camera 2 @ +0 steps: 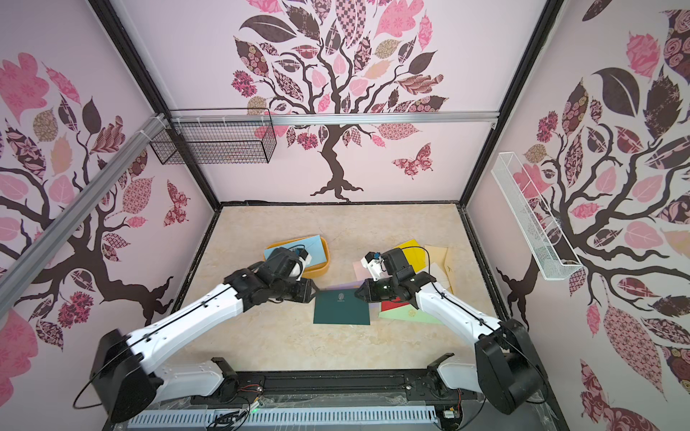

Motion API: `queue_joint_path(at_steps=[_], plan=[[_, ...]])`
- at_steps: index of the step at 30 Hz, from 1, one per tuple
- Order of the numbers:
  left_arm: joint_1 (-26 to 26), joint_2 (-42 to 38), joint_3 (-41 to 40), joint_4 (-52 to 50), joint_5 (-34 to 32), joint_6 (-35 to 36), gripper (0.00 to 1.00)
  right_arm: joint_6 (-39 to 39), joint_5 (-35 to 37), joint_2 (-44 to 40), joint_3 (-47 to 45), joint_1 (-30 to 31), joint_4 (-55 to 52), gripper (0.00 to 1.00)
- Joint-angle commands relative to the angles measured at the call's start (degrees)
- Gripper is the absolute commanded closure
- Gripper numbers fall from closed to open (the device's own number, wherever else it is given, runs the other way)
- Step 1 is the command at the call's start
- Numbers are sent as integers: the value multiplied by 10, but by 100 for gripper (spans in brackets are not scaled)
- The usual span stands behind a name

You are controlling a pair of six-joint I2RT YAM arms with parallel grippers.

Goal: Put the sealed envelopes into the storage box
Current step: Pick up the envelope from the center of the board.

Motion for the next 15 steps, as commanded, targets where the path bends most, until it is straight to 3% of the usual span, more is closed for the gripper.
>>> queue_joint_path(at_steps=[1, 3, 7, 10, 15], plan=[[6, -35, 101, -127, -15, 132, 38, -69, -50, -36, 51, 9, -9, 100], [7, -37, 158, -178, -3, 206, 32, -93, -72, -42, 69, 16, -4, 100], [5, -47, 195, -235, 64, 365, 26, -173, -138, -51, 93, 45, 3, 100], [5, -47, 215, -257, 59, 438, 22, -260, -156, -71, 98, 79, -4, 100], [-21, -1, 253, -323, 57, 508, 23, -301, -186, -108, 79, 82, 22, 100]])
